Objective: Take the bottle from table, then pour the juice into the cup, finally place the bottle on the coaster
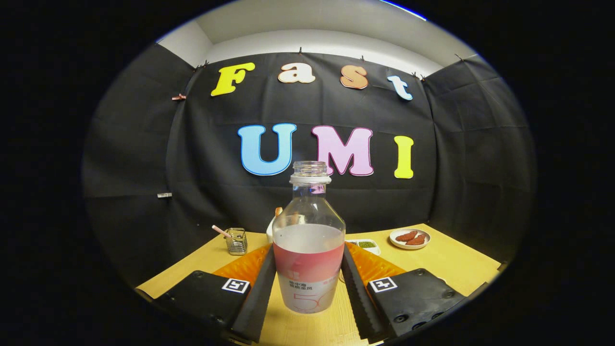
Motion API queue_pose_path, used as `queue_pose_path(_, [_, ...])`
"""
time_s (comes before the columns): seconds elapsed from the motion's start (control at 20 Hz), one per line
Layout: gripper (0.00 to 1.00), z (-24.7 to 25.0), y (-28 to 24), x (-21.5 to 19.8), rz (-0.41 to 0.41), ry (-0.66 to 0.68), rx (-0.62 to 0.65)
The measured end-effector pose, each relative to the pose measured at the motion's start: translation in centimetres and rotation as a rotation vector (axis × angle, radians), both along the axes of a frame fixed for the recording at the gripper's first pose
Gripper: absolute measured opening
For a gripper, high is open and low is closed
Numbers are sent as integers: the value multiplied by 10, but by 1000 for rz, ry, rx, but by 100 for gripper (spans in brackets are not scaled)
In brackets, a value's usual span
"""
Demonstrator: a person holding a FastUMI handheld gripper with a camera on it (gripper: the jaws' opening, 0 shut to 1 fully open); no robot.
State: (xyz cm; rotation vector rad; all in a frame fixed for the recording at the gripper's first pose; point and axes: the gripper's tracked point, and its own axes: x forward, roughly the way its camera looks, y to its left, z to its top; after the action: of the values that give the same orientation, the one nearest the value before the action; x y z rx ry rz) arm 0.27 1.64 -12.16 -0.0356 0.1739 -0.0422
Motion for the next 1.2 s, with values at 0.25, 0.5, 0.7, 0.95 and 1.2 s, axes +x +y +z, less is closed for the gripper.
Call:
queue_pose_path(0.25, [75, 0, -1, -2, 6, -2, -5])
queue_pose_path(0.5, [75, 2, -7, 0, -8, -9, 9])
queue_pose_path(0.7, [75, 2, -16, 3, -30, -7, 53])
queue_pose_path(0.95, [75, 0, -38, 0, -63, 9, 119])
queue_pose_path(1.2, [75, -2, -57, 2, -43, 34, 175])
